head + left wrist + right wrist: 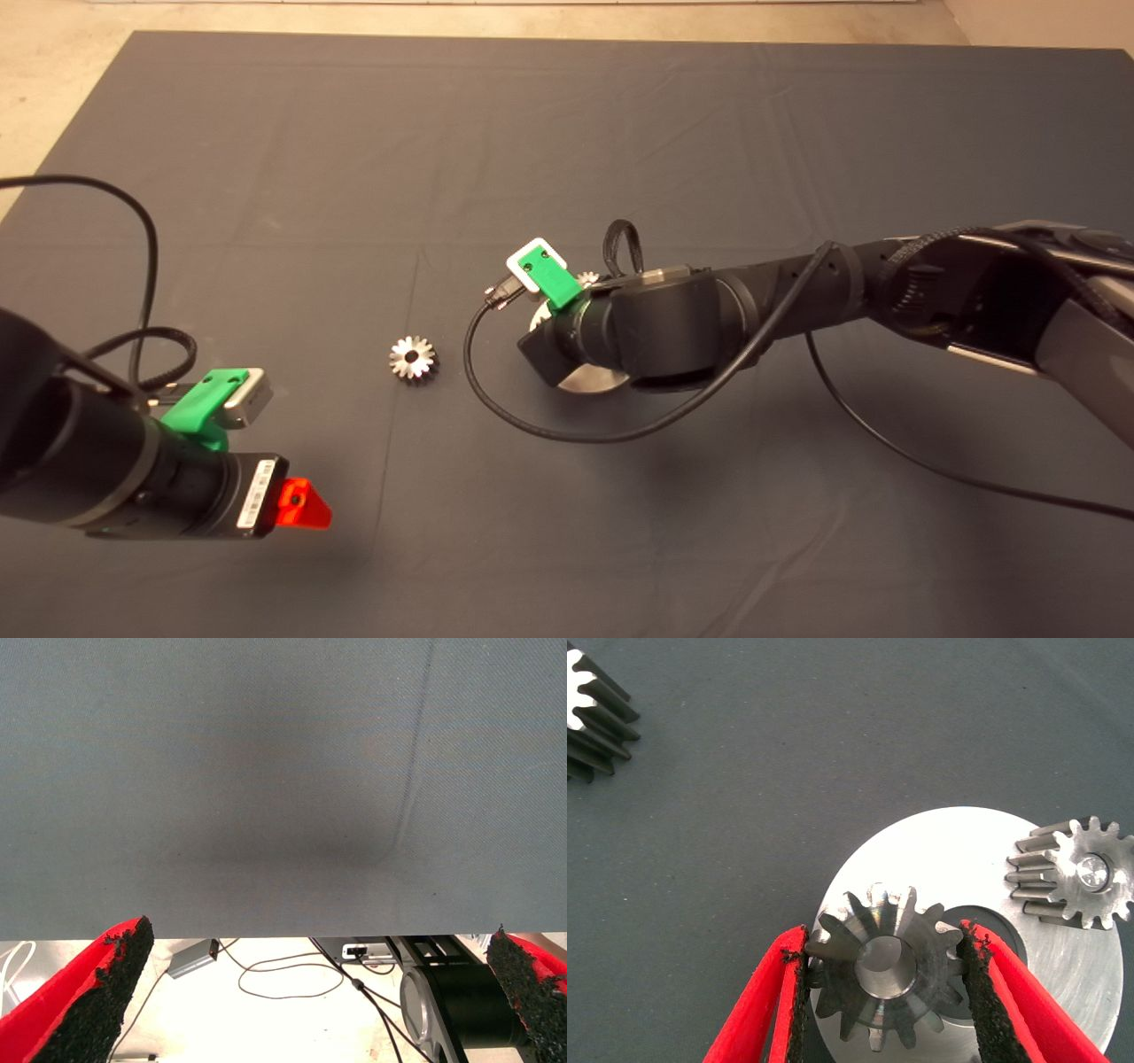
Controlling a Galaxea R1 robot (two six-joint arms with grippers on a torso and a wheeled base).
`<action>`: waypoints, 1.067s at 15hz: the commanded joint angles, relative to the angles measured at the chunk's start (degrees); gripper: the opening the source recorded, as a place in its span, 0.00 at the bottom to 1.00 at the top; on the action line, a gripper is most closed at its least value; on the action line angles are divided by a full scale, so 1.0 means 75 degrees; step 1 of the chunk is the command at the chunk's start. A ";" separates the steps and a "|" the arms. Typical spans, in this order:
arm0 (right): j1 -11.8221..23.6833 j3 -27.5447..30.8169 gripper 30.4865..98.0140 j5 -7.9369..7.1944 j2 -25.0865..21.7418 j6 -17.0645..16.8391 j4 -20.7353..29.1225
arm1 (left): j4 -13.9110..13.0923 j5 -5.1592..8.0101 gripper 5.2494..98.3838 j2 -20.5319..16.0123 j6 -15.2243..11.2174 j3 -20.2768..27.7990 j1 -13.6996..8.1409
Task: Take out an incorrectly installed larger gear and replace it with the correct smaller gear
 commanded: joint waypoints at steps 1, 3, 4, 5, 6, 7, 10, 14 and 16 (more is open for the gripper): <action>0.0197 0.0031 0.12 -0.0018 0.0075 -0.0017 0.0125 | -0.0115 0.0027 0.99 -0.0040 -0.0045 0.0084 -0.0076; 0.0197 0.0031 0.12 -0.0018 0.0111 -0.0017 0.0137 | -0.0115 0.0027 0.99 -0.0040 -0.0045 0.0084 -0.0065; 0.0197 0.0031 0.12 -0.0030 0.0132 -0.0017 0.0137 | -0.0115 0.0027 0.99 -0.0040 -0.0045 0.0084 -0.0076; 0.0197 0.0019 0.12 -0.0030 0.0146 -0.0017 0.0137 | -0.0115 0.0027 0.99 -0.0040 -0.0045 0.0081 -0.0076; 0.0197 -0.0039 0.12 -0.0030 0.0157 -0.0017 0.0137 | -0.0115 0.0027 0.99 -0.0040 -0.0045 0.0080 -0.0072; 0.0197 -0.0063 0.12 -0.0021 0.0157 -0.0017 0.0137 | -0.0115 0.0027 0.99 -0.0040 -0.0045 0.0073 -0.0076; 0.0197 -0.0086 0.12 -0.0030 0.0204 -0.0017 0.0148 | -0.0115 0.0027 0.99 -0.0040 -0.0045 0.0073 -0.0065; 0.0185 -0.0203 0.12 -0.0030 0.0216 -0.0017 0.0149 | -0.0115 0.0027 0.99 -0.0034 -0.0045 0.0073 -0.0076; 0.0185 -0.0262 0.12 -0.0030 0.0216 -0.0017 0.0149 | -0.0115 0.0027 0.99 -0.0028 -0.0045 0.0074 -0.0065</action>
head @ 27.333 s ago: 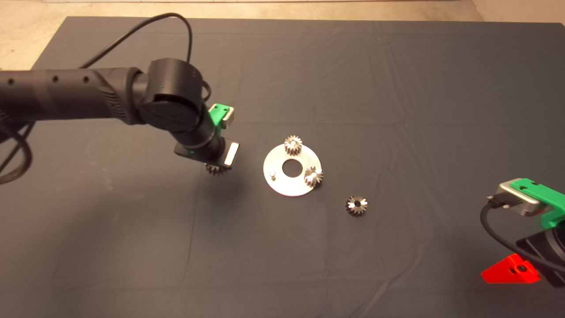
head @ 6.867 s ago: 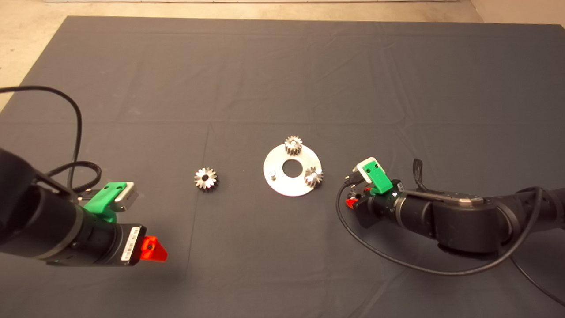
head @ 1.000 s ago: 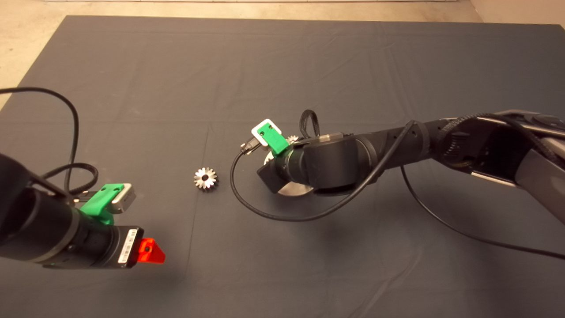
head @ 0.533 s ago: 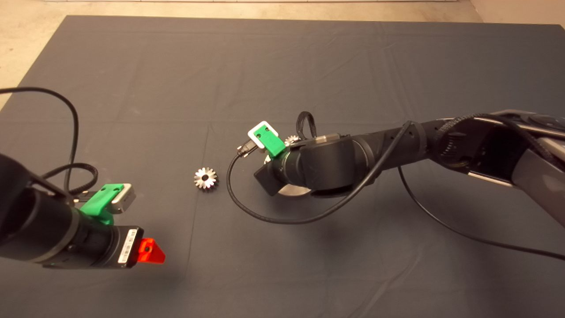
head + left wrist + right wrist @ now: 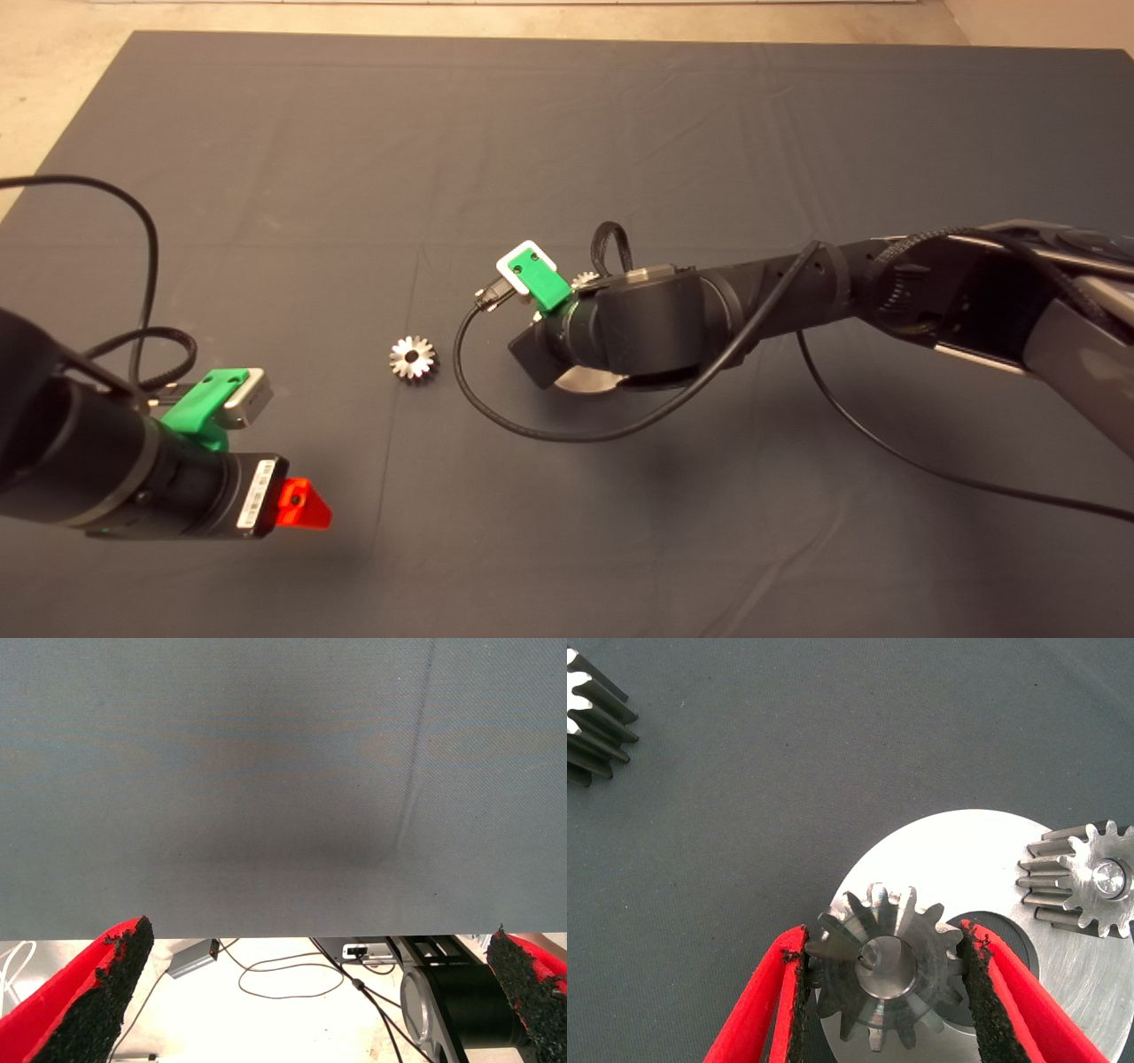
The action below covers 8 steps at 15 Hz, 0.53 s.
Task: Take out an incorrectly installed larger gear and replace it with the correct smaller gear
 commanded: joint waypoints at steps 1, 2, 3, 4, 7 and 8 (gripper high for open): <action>0.0185 -0.0053 0.12 -0.0030 0.0078 -0.0017 0.0051 | -0.0116 0.0027 0.99 -0.0028 -0.0045 0.0073 -0.0074; 0.0174 -0.0088 0.12 -0.0030 0.0101 -0.0028 0.0103 | -0.0116 0.0027 0.99 -0.0028 -0.0045 0.0073 -0.0070; 0.0174 -0.0088 0.12 -0.0018 0.0113 -0.0063 0.0156 | -0.0116 0.0027 0.99 -0.0028 -0.0045 0.0073 -0.0074; 0.0174 -0.0099 0.12 -0.0018 0.0113 -0.0109 0.0169 | -0.0116 0.0027 0.99 -0.0028 -0.0045 0.0073 -0.0065; 0.0162 -0.0146 0.12 0.0005 0.0137 -0.0122 0.0169 | -0.0116 0.0027 0.99 -0.0028 -0.0045 0.0073 -0.0065; 0.0162 -0.0170 0.12 0.0040 0.0136 -0.0122 0.0169 | -0.0116 0.0027 0.99 -0.0028 -0.0045 0.0073 -0.0071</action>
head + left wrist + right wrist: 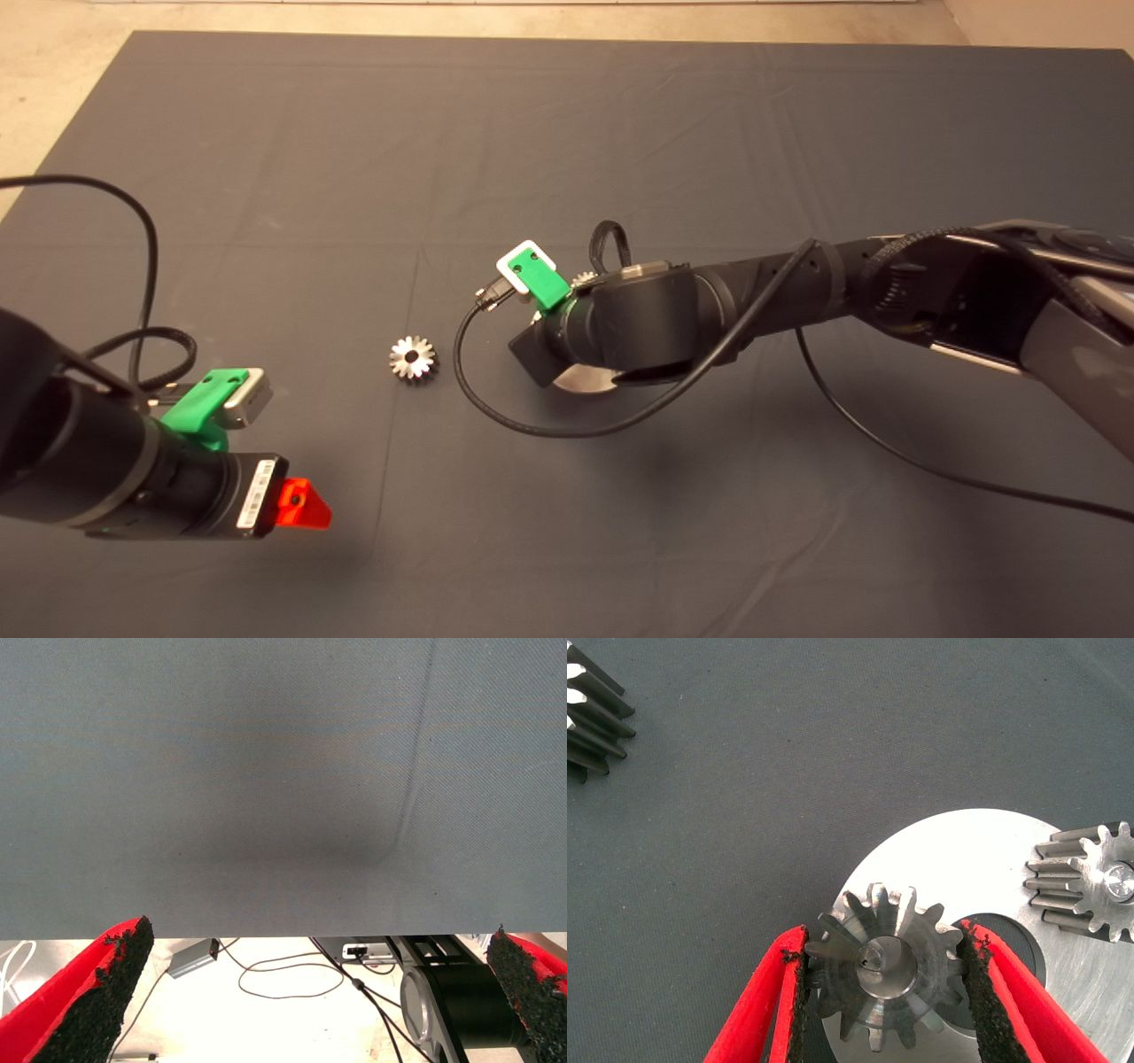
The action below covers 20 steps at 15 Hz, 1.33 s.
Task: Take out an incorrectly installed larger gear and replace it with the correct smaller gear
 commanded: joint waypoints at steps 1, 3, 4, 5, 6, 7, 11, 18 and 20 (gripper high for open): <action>0.0165 -0.0019 0.12 0.0068 0.0067 -0.0038 0.0055 | -0.0116 0.0027 0.99 -0.0038 -0.0045 0.0073 -0.0067; 0.0165 -0.0054 0.12 0.0103 0.0078 -0.0038 0.0055 | -0.0120 0.0027 0.99 -0.0040 -0.0045 0.0084 -0.0076; 0.0165 -0.0054 0.12 0.0103 0.0102 -0.0052 0.0055 | -0.0116 0.0027 0.99 -0.0040 -0.0045 0.0084 -0.0073; 0.0153 -0.0054 0.12 0.0103 0.0102 -0.0084 0.0055 | -0.0116 0.0027 0.99 -0.0040 -0.0045 0.0084 -0.0076; 0.0153 -0.0054 0.12 0.0103 0.0102 -0.0084 0.0055 | -0.0116 0.0027 0.99 -0.0040 -0.0045 0.0077 -0.0069; 0.0165 -0.0054 0.12 0.0103 0.0102 -0.0084 0.0055 | -0.0116 0.0027 0.99 -0.0040 -0.0045 0.0079 -0.0069; 0.0142 -0.0054 0.12 0.0093 0.0102 -0.0084 0.0055 | -0.0116 0.0027 0.99 -0.0040 -0.0045 0.0073 -0.0066; 0.0142 -0.0054 0.12 0.0103 0.0114 -0.0120 0.0067 | -0.0116 0.0027 0.99 -0.0040 -0.0045 0.0073 -0.0065; 0.0150 -0.0042 0.12 0.0103 0.0125 -0.0120 0.0078 | -0.0116 0.0027 0.99 -0.0032 -0.0045 0.0073 -0.0065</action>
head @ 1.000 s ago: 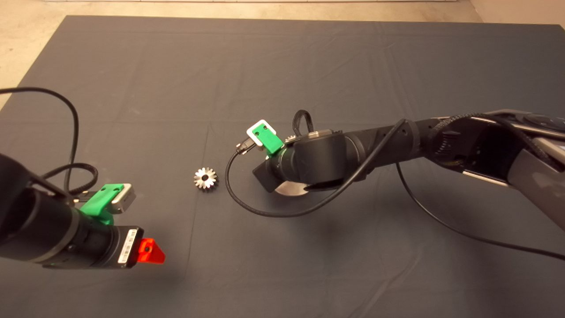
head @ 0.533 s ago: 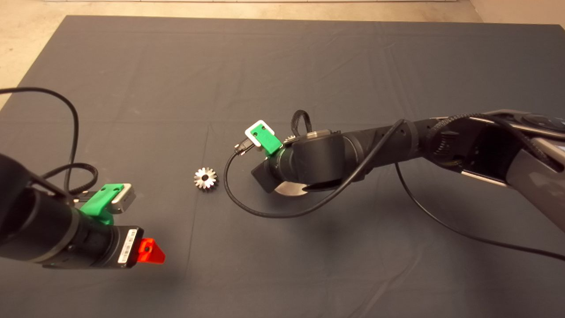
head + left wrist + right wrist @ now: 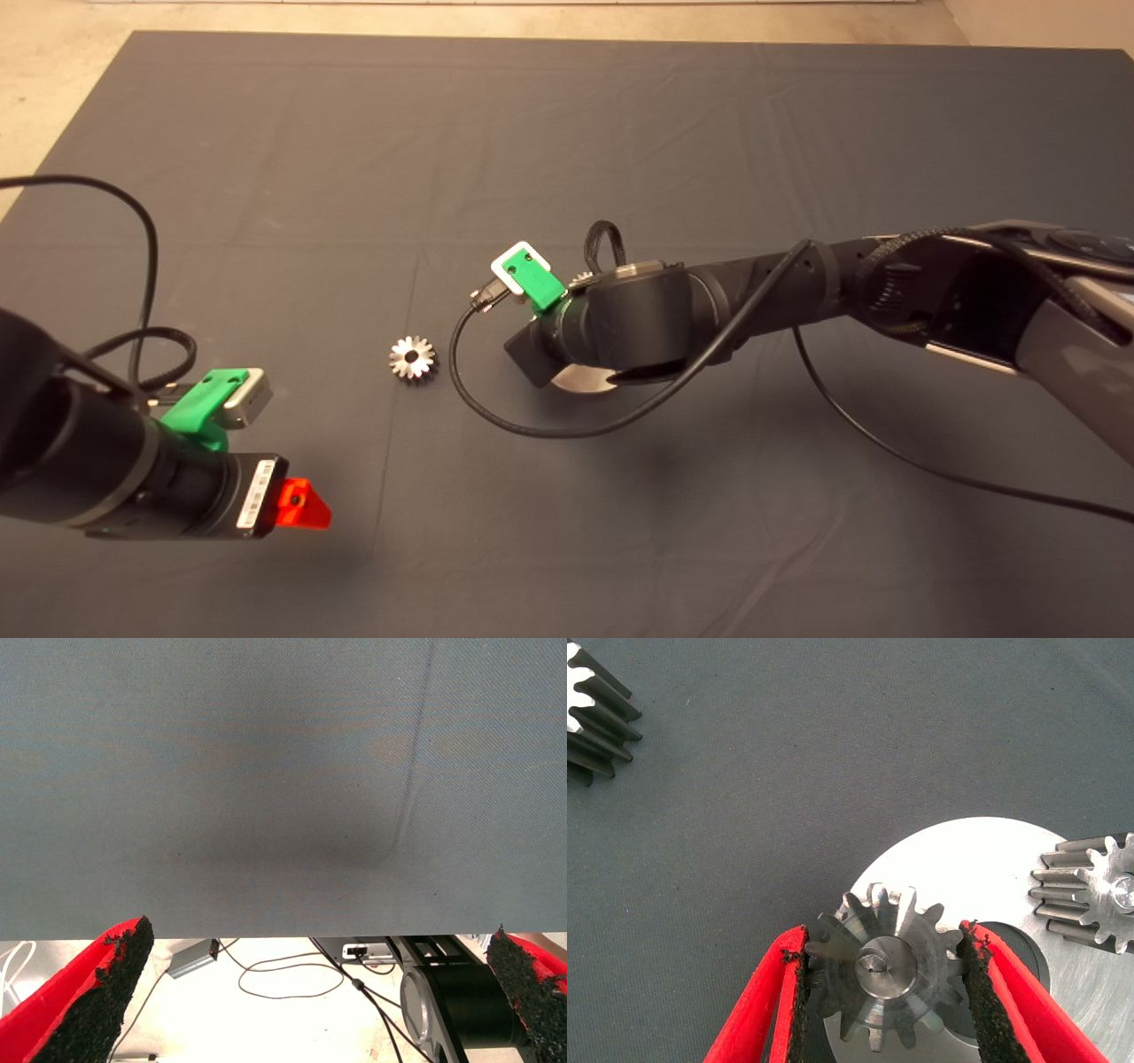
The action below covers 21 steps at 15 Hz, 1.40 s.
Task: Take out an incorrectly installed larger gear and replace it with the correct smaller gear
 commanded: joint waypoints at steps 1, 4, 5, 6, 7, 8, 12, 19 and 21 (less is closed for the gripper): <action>0.0148 0.0023 0.12 0.0033 0.0082 -0.0010 0.0093 | -0.0116 0.0027 0.99 -0.0040 -0.0045 0.0073 -0.0075; 0.0169 0.0046 0.12 0.0033 0.0082 -0.0009 0.0161 | -0.0116 0.0027 0.99 -0.0028 -0.0035 0.0073 -0.0075; 0.0172 0.0046 0.12 0.0033 0.0082 -0.0005 0.0164 | -0.0116 0.0027 0.99 -0.0028 -0.0045 0.0073 -0.0065; 0.0172 0.0046 0.12 0.0033 0.0082 -0.0011 0.0178 | -0.0116 0.0027 0.99 -0.0032 -0.0038 0.0073 -0.0069; 0.0172 0.0046 0.12 0.0033 0.0082 -0.0011 0.0199 | -0.0116 0.0027 0.99 -0.0028 -0.0045 0.0073 -0.0065; 0.0172 0.0058 0.12 0.0026 0.0082 -0.0011 0.0240 | -0.0116 0.0027 0.99 -0.0028 -0.0038 0.0061 -0.0069; 0.0172 0.0070 0.12 0.0021 0.0070 -0.0011 0.0316 | -0.0116 0.0027 0.99 -0.0028 -0.0034 0.0050 -0.0068; 0.0183 0.0128 0.12 -0.0002 0.0059 -0.0034 0.0421 | -0.0116 0.0027 0.99 -0.0028 -0.0033 0.0037 -0.0076; 0.0177 0.0128 0.12 -0.0026 0.0017 -0.0034 0.0421 | -0.0116 0.0027 0.99 -0.0028 -0.0022 0.0037 -0.0076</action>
